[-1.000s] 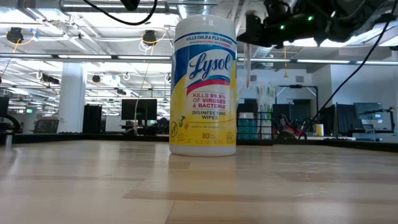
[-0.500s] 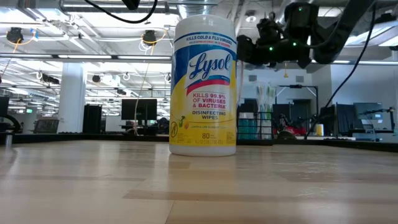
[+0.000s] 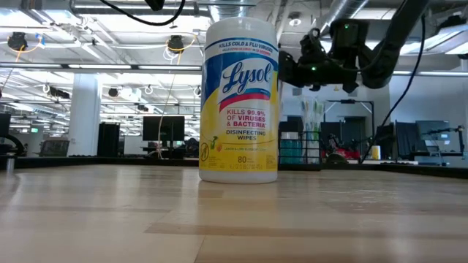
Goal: Pick & Place toothbrushing station
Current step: Put the orange toothbrush into the black mesh organizer
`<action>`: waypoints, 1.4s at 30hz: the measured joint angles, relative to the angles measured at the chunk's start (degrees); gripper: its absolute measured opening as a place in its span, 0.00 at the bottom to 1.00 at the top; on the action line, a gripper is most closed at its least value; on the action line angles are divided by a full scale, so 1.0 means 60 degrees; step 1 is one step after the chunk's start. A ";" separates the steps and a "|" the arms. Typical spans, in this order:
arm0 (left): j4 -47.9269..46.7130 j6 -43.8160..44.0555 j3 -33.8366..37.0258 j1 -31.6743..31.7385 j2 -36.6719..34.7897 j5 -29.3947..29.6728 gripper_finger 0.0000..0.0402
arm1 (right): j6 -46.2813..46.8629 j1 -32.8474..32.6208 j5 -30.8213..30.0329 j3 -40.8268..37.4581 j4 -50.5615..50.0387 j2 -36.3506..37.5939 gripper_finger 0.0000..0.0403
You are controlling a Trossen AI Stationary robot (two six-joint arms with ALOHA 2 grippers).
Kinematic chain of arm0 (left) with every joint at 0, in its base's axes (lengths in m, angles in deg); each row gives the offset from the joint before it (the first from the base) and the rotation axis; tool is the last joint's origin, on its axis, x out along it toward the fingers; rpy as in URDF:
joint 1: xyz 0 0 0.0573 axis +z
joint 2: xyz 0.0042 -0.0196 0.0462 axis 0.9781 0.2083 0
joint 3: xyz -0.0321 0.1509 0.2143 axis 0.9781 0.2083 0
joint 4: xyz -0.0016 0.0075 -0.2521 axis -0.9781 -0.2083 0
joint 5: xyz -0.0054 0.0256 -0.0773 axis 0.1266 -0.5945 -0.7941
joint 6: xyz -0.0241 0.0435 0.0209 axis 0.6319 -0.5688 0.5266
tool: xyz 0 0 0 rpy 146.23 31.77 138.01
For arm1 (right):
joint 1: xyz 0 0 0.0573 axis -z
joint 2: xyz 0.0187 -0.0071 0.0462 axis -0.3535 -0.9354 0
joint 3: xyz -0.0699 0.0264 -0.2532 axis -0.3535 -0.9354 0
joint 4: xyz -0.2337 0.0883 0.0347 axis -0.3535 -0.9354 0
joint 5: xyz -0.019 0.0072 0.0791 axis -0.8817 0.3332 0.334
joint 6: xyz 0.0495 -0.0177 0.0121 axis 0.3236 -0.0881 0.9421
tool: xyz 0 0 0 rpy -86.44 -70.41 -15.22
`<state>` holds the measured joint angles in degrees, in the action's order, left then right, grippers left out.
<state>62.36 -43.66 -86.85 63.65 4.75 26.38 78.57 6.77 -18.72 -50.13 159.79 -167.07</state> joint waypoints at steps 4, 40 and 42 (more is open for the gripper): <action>-0.0004 -0.0052 0.0000 0.0000 0.0000 0.0107 0.01 | 0.0187 0.0086 0.0098 0.0263 0.0053 -0.0378 0.00; 0.0452 -0.0015 0.0601 0.0044 0.0004 0.0180 0.01 | 0.1132 0.0454 0.0057 0.0560 -0.0427 -0.2031 0.00; 0.0452 -0.0015 0.0601 0.0044 0.0004 0.0180 0.01 | 0.1192 0.0458 0.0054 0.0575 -0.0417 -0.2123 0.01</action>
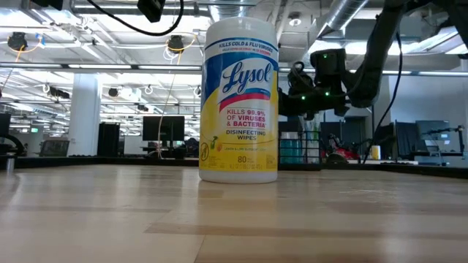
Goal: Pick & Place toothbrushing station
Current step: Put the orange toothbrush into the black mesh organizer
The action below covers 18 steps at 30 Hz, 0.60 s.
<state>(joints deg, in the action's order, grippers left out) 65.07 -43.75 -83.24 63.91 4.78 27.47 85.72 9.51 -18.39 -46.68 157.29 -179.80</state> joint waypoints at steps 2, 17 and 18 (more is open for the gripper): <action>0.0005 0.0000 0.0000 0.0000 0.0000 0.0000 0.01 | 0.0022 0.0000 0.0000 0.0000 -0.0091 0.0000 0.01; 0.0011 0.0000 -0.0004 0.0000 -0.0004 -0.0004 0.01 | 0.0051 0.0040 0.0001 0.0000 -0.0531 0.0000 0.01; 0.0010 0.0000 -0.0004 0.0000 -0.0004 -0.0004 0.01 | 0.0053 0.0044 0.0002 0.0000 -0.0576 0.0000 0.01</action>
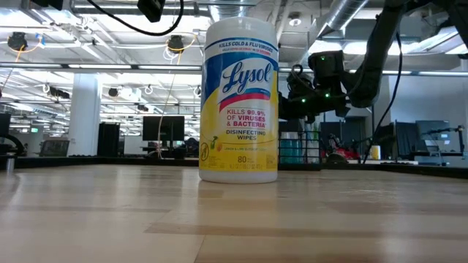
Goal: Pick & Place toothbrushing station
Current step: Put the orange toothbrush into the black mesh organizer
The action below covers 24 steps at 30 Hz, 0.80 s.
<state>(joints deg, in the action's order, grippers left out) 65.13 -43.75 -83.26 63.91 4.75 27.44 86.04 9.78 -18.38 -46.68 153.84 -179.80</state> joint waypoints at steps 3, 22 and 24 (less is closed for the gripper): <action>0.0000 0.0000 0.0000 0.0000 0.0000 0.0000 0.01 | 0.0071 -0.0004 -0.0002 0.0000 -0.0021 0.0000 0.01; 0.0001 -0.0004 0.0000 0.0000 0.0000 -0.0004 0.01 | 0.0221 -0.0004 0.0007 0.0000 -0.0089 0.0004 0.04; 0.0001 -0.0004 0.0000 0.0000 0.0000 -0.0004 0.01 | 0.0221 -0.0004 0.0007 0.0000 -0.0191 0.0004 0.07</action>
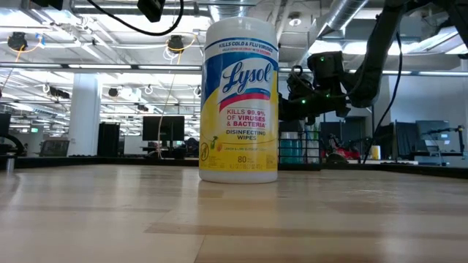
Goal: Pick & Place toothbrushing station
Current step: Put the orange toothbrush into the black mesh organizer, then return to Home Position
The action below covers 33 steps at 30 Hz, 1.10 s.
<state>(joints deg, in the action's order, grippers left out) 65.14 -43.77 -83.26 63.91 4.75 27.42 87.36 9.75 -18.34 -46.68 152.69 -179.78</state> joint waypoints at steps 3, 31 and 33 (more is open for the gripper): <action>-0.0003 0.0000 0.0000 0.0000 0.0000 0.0000 0.01 | -0.0002 0.0000 0.0006 0.0000 -0.0027 0.0000 0.14; -0.0018 -0.0018 -0.0004 0.0000 -0.0004 -0.0003 0.01 | -0.0514 -0.0007 0.0027 -0.0004 -0.1070 0.1412 0.41; -0.0019 -0.0022 -0.0004 -0.0002 -0.0004 -0.0002 0.01 | -0.0516 -0.0035 0.0028 -0.0004 -0.1305 0.1676 0.40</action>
<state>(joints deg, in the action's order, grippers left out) 65.02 -43.91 -83.29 63.90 4.73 27.41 84.27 9.54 -18.17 -46.70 144.86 -169.73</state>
